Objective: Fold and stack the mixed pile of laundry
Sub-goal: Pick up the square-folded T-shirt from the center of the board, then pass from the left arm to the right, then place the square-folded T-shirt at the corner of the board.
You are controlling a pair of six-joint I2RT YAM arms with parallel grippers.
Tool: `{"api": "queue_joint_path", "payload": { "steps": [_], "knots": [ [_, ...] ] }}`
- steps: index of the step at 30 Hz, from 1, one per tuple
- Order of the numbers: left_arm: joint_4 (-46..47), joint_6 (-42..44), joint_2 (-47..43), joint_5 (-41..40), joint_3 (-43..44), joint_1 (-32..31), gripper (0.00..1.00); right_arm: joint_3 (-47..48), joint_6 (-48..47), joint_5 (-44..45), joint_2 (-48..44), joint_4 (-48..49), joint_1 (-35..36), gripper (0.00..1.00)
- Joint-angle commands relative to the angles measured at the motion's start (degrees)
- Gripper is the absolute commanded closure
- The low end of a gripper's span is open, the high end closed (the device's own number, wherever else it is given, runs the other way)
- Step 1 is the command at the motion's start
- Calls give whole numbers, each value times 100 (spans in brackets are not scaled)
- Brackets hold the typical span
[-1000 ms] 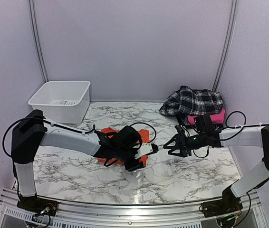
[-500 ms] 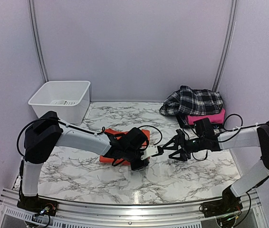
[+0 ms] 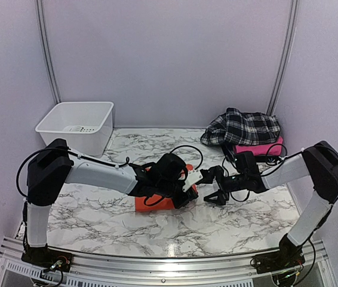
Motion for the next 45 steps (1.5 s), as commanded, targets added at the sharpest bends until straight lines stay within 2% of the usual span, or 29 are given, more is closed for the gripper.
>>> {"api": "queue_joint_path", "payload": {
  "steps": [1,4,7,11,16,20,23,25,26,27,28,31,32,34,38,45],
  "knots": [
    [359,-119,-408,243,-147,-62,100,425,483,141,447,670,289,2],
    [422,-124,-481,331,-215,-67,100,540,757,169,840,1054,450,6],
    [415,-80,-540,414,-246,-95,100,596,1234,138,1325,1898,596,16],
    [431,-48,-659,384,-375,-115,100,764,1559,243,1699,2288,671,25],
    [421,-42,-654,362,-417,-124,100,947,1605,677,1751,2020,716,48],
    [421,-51,-608,292,-393,-124,100,1252,1249,880,1741,1264,728,68],
    [395,-14,-608,209,-387,-124,95,1418,973,944,1728,765,728,84],
    [325,33,-637,181,-385,-124,84,1559,687,968,1707,355,725,93],
    [254,83,-676,136,-389,-124,73,1652,538,977,1694,172,728,96],
    [172,146,-733,40,-425,-124,53,1775,325,967,1692,-152,722,99],
    [134,195,-878,-135,-497,-124,38,1943,57,935,1699,-446,720,100],
    [149,182,-1305,-776,-886,-80,7,2790,-1056,928,1815,-1802,715,100],
    [143,107,-1457,-973,-997,-42,2,3109,-1507,1063,1835,-2307,711,100],
    [135,-200,-1775,-1176,-1205,91,1,3738,-2416,1444,1885,-3238,704,100],
    [279,-1011,-2387,-1230,-1669,511,1,4882,-3654,2307,2056,-4653,649,100],
    [389,-1673,-2962,-1578,-2061,1167,1,7001,-4901,3366,2662,-5823,455,100]
  ]
}}
